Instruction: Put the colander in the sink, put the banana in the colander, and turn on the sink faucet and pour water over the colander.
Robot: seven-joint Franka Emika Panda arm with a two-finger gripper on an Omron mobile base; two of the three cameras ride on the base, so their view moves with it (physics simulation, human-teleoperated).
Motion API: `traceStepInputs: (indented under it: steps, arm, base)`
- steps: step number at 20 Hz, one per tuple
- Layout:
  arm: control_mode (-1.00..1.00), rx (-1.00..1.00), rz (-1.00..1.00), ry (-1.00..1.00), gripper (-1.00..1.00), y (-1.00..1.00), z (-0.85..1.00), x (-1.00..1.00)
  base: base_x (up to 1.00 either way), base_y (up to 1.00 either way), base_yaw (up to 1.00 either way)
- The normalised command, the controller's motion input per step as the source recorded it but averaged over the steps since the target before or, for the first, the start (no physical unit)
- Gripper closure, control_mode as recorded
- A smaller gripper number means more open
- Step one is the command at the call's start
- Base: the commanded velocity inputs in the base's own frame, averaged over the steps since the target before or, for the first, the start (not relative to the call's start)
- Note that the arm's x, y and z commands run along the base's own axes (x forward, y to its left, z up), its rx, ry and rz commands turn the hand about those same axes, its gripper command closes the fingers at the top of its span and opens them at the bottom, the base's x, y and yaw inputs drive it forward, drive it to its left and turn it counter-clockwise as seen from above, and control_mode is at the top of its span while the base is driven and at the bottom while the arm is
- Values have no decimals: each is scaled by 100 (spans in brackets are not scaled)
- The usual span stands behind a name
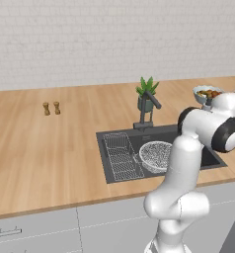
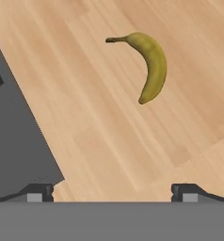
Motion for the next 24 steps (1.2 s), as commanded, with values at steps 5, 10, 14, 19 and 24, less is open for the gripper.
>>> traceStepInputs:
  steps: [5, 10, 14, 19, 24]
  arm:
    - [-100, -5, 0, 0, -100, -39, -33, -1]
    - [-100, -3, 0, 0, -100, -37, -9, 0]
    - [-100, 0, 0, 0, -100, -40, -12, 0]
    - [-100, 0, 0, 0, -100, -9, -23, 0]
    - [-100, -2, 0, 0, -100, 0, -34, 4]
  base:
    - [0, 0, 0]
    - [0, 0, 0]
    - [0, 0, 0]
    - [0, 0, 0]
    - [0, 0, 0]
